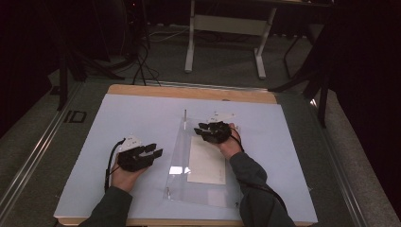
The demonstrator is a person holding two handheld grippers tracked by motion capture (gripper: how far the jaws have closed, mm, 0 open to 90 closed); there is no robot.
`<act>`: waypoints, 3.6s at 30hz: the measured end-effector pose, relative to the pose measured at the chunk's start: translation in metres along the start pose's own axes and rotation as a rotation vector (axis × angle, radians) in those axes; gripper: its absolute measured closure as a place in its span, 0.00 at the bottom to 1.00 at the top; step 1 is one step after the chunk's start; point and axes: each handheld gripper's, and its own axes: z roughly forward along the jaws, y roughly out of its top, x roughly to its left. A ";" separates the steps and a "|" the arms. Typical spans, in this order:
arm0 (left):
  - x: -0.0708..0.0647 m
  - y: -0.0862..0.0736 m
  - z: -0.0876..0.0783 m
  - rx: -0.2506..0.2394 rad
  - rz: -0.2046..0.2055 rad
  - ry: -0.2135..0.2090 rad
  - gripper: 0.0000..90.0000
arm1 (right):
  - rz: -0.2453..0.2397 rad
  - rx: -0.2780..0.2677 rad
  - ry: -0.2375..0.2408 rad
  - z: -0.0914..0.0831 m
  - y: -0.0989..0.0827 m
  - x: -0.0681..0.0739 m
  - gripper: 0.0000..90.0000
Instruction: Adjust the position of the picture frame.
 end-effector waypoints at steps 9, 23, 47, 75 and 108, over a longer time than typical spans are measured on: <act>-0.024 -0.021 -0.017 0.042 0.036 -0.035 0.66 | 0.042 0.017 -0.009 0.024 0.014 -0.014 0.74; -0.060 -0.045 -0.032 0.086 0.083 -0.090 0.63 | 0.079 0.040 -0.019 0.053 0.031 -0.022 0.78; -0.089 -0.052 -0.007 0.177 0.137 -0.145 0.81 | 0.099 0.077 -0.050 0.082 0.044 -0.026 0.85; -0.080 -0.040 -0.016 0.062 0.105 -0.036 0.93 | 0.108 0.140 -0.129 0.096 0.043 -0.027 0.94; 0.080 0.061 0.065 0.082 -0.100 0.161 0.94 | 0.205 0.134 -0.268 -0.066 -0.028 -0.044 0.94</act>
